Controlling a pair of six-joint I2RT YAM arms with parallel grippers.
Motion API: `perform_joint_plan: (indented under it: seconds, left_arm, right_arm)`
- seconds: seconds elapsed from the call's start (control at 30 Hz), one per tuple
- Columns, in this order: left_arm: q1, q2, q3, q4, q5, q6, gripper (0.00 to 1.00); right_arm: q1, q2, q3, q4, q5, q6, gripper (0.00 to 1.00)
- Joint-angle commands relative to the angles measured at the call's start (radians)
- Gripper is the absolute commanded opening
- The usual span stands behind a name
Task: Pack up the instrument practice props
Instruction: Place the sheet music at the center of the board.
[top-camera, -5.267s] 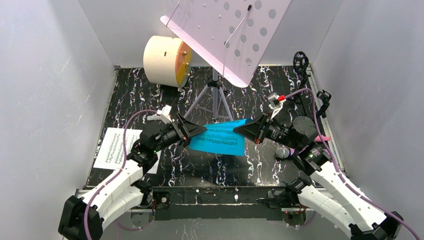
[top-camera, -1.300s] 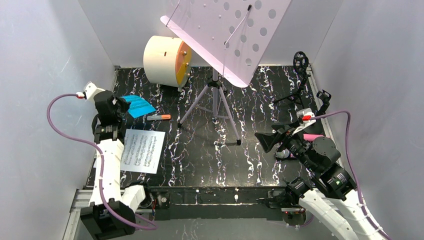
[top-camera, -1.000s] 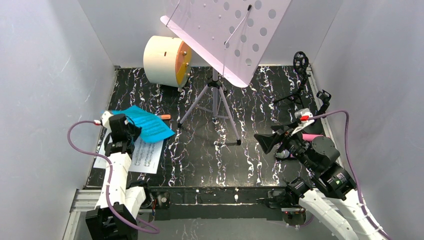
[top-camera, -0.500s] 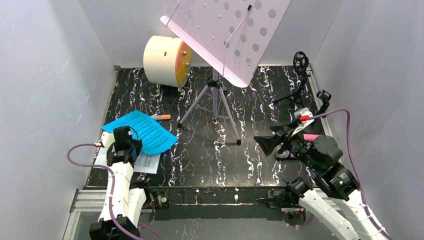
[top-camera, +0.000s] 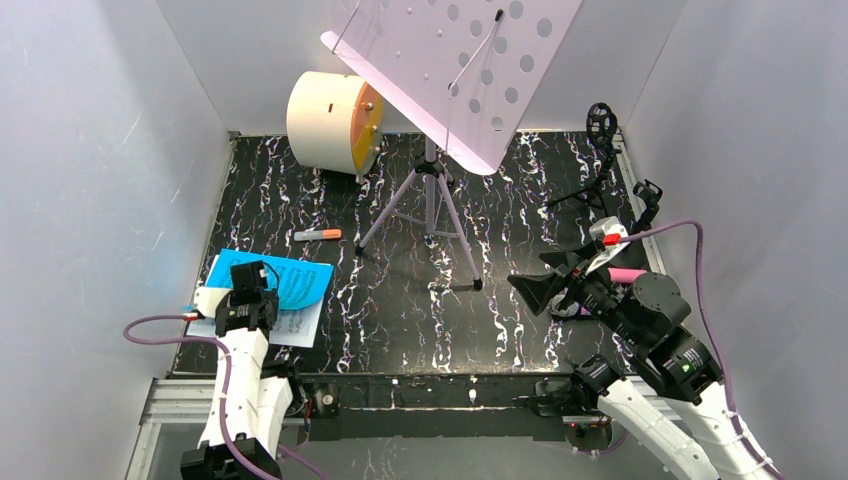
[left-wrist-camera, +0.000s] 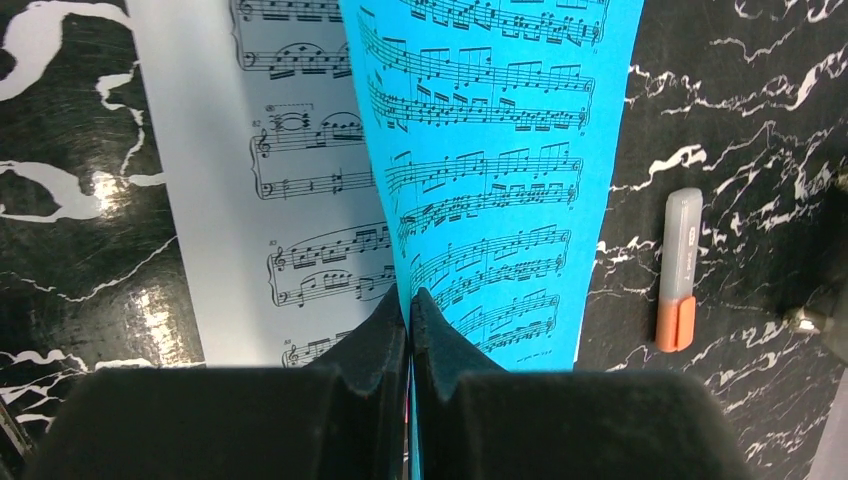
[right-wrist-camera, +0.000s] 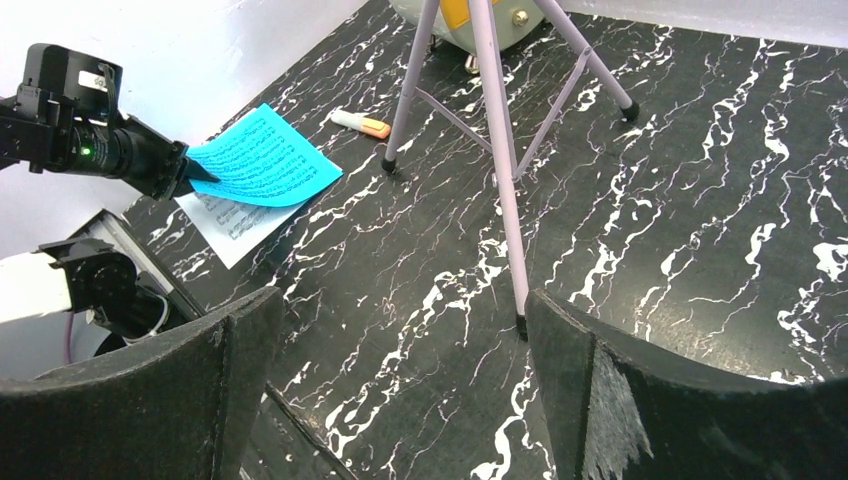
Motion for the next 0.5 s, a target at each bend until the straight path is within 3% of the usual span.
perform_joint_plan:
  seconds: [0.0,0.47]
  left_arm:
    - [0.004,-0.028,-0.012,-0.057,-0.101,-0.066,0.01]
    - [0.004,-0.05,-0.054,-0.077,-0.159,-0.056,0.02]
  right_arm:
    - [-0.002,-0.034,0.038,0.016,-0.01,-0.04,0.99]
    - [-0.004,-0.083,-0.001,0.026,-0.008,-0.062,0.99]
